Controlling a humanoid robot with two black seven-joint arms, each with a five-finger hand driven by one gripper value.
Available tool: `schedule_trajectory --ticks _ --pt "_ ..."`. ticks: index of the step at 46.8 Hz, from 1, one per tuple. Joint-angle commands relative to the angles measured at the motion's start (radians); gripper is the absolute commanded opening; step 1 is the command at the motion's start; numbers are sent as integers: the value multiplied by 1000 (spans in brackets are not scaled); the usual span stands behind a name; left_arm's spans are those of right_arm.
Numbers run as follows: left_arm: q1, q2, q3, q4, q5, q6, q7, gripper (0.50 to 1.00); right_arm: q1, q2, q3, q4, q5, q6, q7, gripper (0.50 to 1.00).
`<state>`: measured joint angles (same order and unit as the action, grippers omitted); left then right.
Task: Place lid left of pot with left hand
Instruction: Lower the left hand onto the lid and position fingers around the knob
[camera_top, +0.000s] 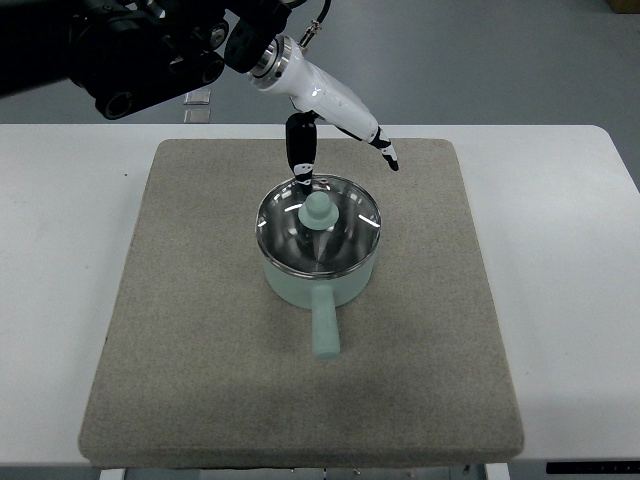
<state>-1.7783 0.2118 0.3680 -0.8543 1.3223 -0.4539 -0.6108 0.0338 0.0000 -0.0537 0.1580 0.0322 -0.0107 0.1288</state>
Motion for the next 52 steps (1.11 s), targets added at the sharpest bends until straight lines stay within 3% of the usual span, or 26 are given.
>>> schedule_trajectory --ticks 1,17,27,52 --pt "-9 4 0 -20 2 0 0 992 0 0 0 0 0 0 0 924" --pt "-62 55 9 -98 43 -11 0 992 0 0 0 0 0 0 0 924" --pt "-72 123 9 -215 130 -17 0 992 0 0 0 0 0 0 0 924" --pt "-35 121 9 -210 143 -17 0 994 0 0 0 0 0 0 0 924"
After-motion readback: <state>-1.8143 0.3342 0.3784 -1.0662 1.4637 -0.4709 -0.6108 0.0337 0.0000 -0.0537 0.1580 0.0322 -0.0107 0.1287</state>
